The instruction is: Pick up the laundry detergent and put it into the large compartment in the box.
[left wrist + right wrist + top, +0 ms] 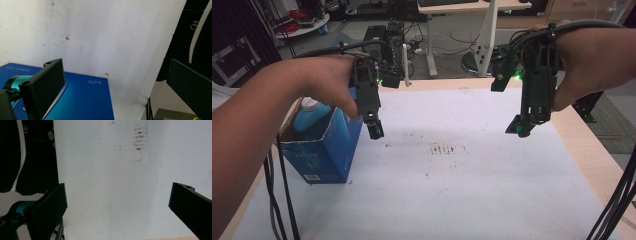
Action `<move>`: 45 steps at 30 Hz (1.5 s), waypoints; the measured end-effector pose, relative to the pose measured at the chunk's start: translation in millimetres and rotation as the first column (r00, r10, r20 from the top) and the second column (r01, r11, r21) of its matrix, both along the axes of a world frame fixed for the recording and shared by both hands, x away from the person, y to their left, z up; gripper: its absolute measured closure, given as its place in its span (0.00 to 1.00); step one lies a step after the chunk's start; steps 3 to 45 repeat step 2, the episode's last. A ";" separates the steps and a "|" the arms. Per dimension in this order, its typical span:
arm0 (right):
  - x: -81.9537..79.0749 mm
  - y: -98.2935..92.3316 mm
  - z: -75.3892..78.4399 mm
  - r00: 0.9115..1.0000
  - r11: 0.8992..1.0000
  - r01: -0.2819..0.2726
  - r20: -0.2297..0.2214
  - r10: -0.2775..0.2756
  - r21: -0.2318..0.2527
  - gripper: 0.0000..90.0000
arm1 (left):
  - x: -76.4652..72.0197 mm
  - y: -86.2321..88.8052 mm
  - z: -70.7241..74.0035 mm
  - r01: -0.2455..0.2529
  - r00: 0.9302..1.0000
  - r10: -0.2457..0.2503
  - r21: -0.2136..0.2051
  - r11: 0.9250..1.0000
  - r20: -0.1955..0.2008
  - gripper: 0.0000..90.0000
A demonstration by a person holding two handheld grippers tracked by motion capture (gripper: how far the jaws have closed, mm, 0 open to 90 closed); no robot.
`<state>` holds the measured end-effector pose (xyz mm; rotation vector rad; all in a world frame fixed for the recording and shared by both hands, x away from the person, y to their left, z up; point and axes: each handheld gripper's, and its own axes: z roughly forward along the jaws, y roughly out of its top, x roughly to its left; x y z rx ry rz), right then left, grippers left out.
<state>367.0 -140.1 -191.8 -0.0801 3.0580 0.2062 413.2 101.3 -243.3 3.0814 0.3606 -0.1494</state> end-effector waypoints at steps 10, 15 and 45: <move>0.8 0.1 -0.5 1.000 1.000 -0.005 -0.005 0.005 0.000 0.01 | 0.3 -0.2 -0.9 -0.005 1.000 0.005 -0.007 1.000 0.000 0.02; 0.8 0.1 -0.5 1.000 1.000 -0.005 -0.005 0.005 0.000 0.01 | 0.3 -0.2 -0.9 -0.005 1.000 0.005 -0.007 1.000 0.000 0.02; 0.8 0.1 -0.5 1.000 1.000 -0.005 -0.005 0.005 0.000 0.01 | 0.3 -0.2 -0.9 -0.005 1.000 0.005 -0.007 1.000 0.000 0.02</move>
